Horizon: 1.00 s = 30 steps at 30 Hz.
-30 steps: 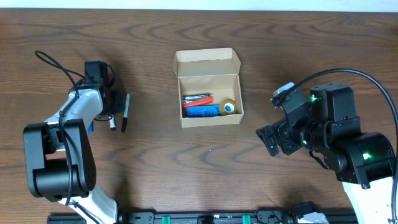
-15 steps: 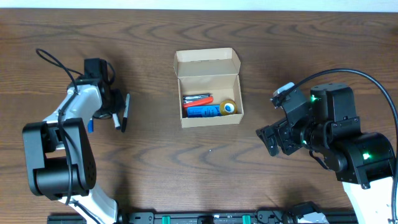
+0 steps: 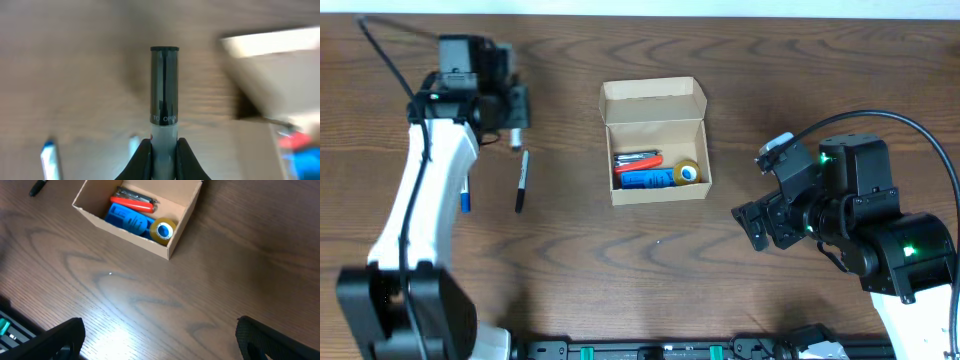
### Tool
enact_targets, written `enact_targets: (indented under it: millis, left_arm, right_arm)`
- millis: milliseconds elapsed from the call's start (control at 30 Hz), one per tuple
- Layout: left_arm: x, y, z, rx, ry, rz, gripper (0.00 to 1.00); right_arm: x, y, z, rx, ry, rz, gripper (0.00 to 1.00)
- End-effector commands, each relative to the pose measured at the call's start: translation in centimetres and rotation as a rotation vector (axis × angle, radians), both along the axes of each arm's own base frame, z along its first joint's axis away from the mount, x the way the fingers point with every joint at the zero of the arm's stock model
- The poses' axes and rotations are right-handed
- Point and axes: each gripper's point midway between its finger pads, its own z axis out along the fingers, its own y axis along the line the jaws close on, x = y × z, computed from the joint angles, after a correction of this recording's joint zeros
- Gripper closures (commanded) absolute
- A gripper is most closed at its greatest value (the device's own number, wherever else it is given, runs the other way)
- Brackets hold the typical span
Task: Pack container
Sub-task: 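Carry the white marker into the box and lower it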
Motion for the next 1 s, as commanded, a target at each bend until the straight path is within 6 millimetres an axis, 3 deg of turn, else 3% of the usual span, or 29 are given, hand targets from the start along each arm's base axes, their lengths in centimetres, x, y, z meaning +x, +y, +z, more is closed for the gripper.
enact_targets:
  millis: [0, 200, 500, 700, 967]
  left_arm:
    - [-1.1, -6.0, 2.7, 0.029, -0.113, -0.361, 0.94]
    - [-3.8, -13.9, 3.1, 0.071, -0.195, -0.745, 0.94]
    - [-8.0, -21.1, 2.4, 0.232, -0.319, -1.19, 0.94]
    - [-9.1, -22.8, -0.5, 0.292, -0.301, -1.358, 0.94]
    - [-10.1, -22.4, -5.2, 0.275, -0.132, -1.411, 0.94]
  right_arm:
    - [0.0, 0.0, 0.1, 0.01, 0.003, -0.011, 0.01]
    - [0.0, 0.0, 0.1, 0.01, 0.004, -0.011, 0.01]
    - [0.0, 0.0, 0.1, 0.01, 0.004, -0.011, 0.01]
    - [0.0, 0.0, 0.1, 0.011, 0.004, -0.011, 0.01]
    - [0.0, 0.0, 0.1, 0.011, 0.004, -0.011, 0.01]
